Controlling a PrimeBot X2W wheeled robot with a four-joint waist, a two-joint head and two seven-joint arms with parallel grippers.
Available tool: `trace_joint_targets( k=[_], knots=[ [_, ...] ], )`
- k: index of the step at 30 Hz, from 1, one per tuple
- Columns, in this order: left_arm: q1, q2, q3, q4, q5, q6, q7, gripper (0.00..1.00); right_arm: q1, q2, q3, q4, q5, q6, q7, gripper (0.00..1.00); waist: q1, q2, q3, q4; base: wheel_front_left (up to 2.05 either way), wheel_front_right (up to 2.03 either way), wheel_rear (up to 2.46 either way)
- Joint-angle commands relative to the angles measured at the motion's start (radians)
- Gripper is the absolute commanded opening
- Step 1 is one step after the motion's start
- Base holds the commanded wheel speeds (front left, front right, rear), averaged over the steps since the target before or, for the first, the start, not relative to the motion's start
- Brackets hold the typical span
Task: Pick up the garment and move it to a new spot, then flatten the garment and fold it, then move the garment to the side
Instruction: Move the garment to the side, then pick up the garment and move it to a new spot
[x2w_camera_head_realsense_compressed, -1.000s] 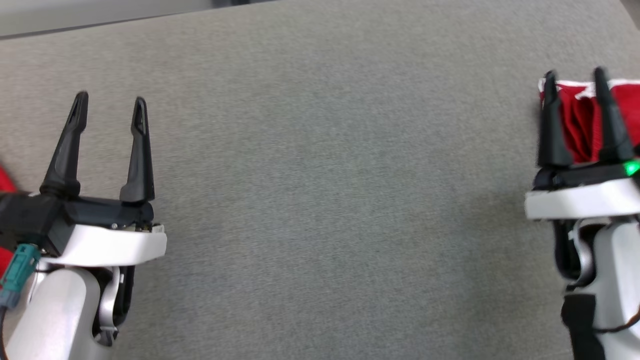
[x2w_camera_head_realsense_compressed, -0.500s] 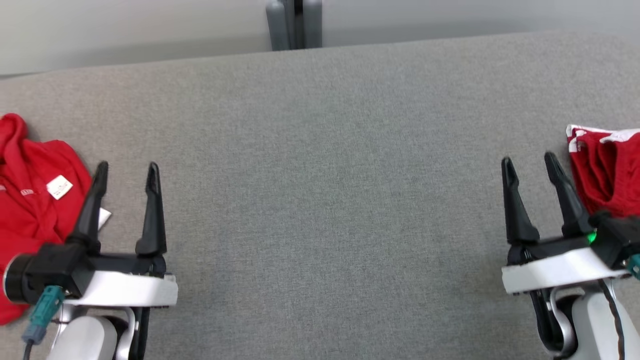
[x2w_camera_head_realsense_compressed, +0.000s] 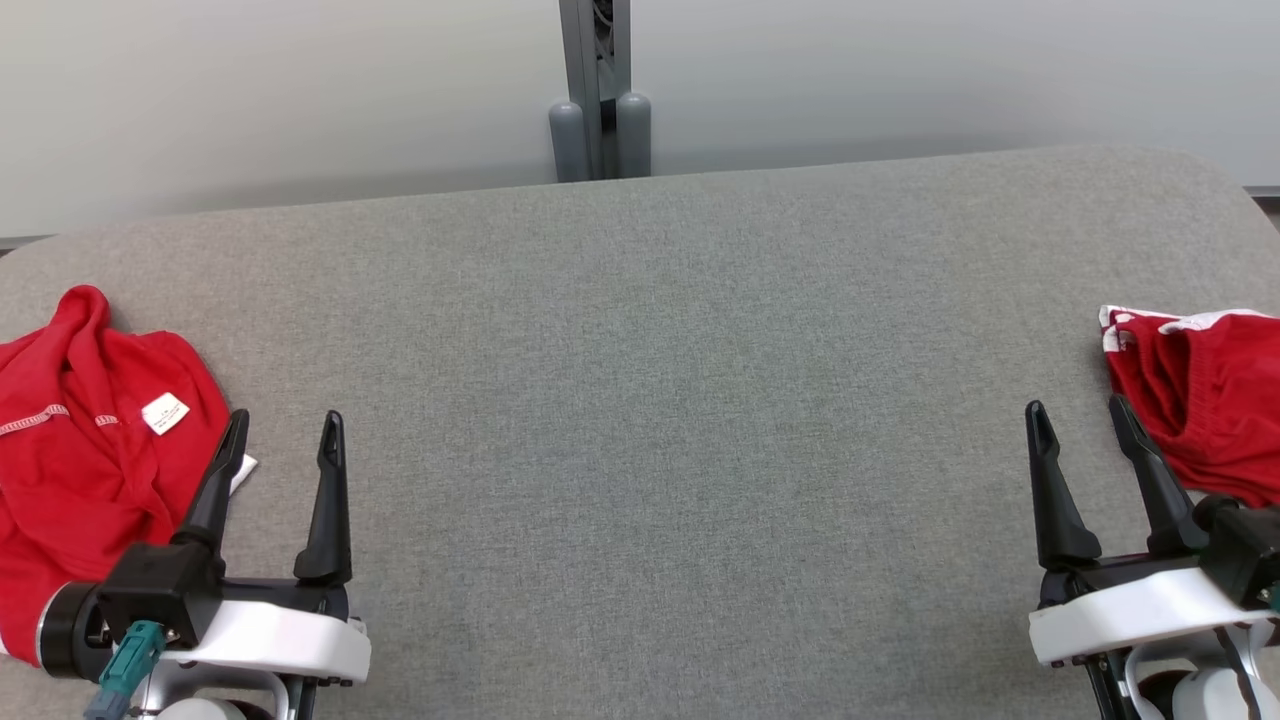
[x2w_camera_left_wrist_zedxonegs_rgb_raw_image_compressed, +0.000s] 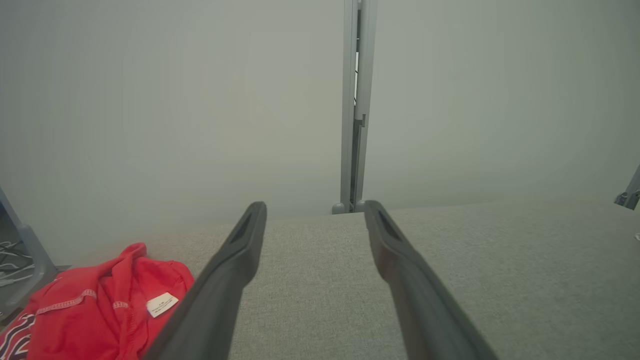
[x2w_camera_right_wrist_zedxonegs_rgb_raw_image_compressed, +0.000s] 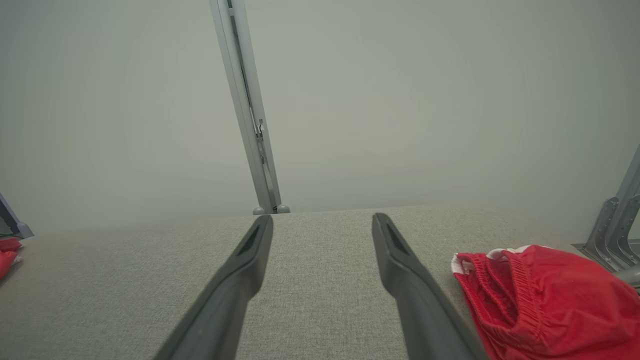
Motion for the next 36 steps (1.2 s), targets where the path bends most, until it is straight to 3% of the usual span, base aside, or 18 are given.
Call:
trace_joint_targets(
  k=[1,36],
  knots=[
    [0.007,0.003,0.000,-0.003,-0.006,0.004,0.003,1.00,0.011,-0.006,-0.001,-0.008,0.005,0.000,0.006,1.00,0.0000,-0.0001,-0.006,0.002,0.00,0.00,0.00],
    [0.010,0.014,-0.033,-0.004,-0.023,0.006,0.028,1.00,0.045,-0.006,-0.009,-0.038,0.022,0.000,0.031,1.00,0.0000,-0.0001,-0.025,0.007,0.00,0.00,0.00]
  ],
)
